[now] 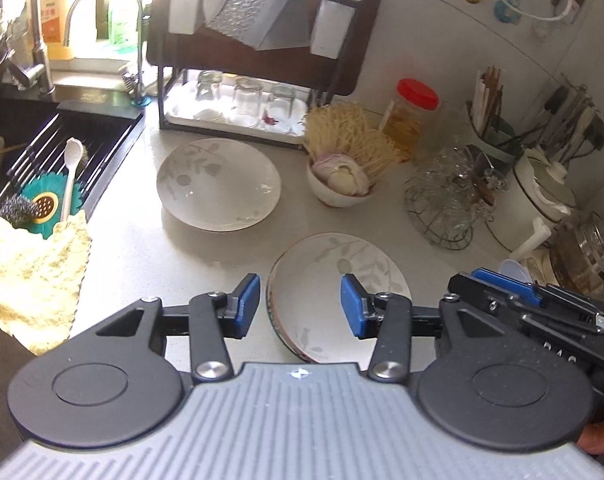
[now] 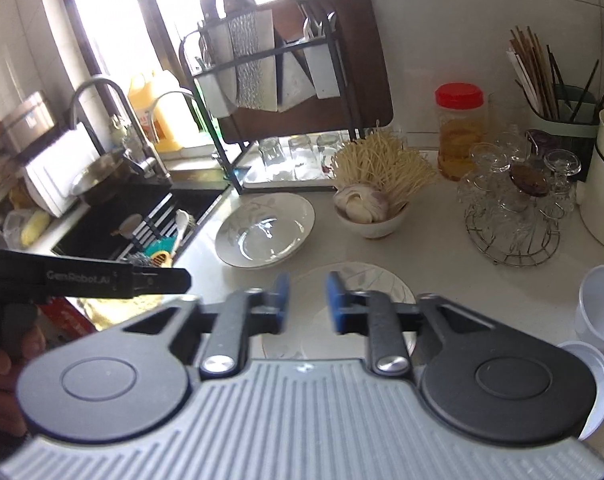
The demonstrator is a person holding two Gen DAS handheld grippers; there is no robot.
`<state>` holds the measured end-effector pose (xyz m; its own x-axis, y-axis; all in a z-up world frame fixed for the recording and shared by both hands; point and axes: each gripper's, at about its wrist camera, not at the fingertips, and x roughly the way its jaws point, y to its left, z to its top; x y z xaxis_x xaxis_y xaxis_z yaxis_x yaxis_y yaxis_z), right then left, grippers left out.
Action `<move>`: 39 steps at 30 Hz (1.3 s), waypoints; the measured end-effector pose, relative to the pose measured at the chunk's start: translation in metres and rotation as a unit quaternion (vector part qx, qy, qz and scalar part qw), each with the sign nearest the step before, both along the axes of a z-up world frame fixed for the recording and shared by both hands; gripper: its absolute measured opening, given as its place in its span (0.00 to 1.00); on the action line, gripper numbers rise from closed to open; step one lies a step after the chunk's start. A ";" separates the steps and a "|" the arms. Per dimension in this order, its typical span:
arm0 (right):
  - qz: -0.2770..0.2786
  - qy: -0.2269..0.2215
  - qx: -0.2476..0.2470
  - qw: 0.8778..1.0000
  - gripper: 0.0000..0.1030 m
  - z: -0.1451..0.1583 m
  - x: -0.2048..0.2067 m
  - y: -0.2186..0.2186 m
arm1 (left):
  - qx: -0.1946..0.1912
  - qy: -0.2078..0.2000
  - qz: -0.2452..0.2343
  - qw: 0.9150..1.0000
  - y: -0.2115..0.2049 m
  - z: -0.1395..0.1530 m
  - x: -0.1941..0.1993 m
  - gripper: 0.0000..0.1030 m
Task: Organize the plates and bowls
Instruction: 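Move both grippers toward the smaller white leaf plate by the rack, then close both grippers on the rim of the smaller white plate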
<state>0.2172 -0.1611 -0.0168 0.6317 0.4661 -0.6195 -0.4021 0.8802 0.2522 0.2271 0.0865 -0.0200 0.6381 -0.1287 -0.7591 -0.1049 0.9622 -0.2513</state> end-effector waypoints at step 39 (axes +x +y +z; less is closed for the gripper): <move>-0.075 0.107 0.017 0.991 0.68 -0.064 0.145 0.128 | 0.003 0.053 -0.030 0.998 0.163 -0.094 0.151 0.58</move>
<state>0.3623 -0.0333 -0.0806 0.5509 0.4002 -0.7323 -0.2013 0.9153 0.3487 0.3785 0.2493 -0.1144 0.5448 -0.1602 -0.8231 -0.0725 0.9689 -0.2366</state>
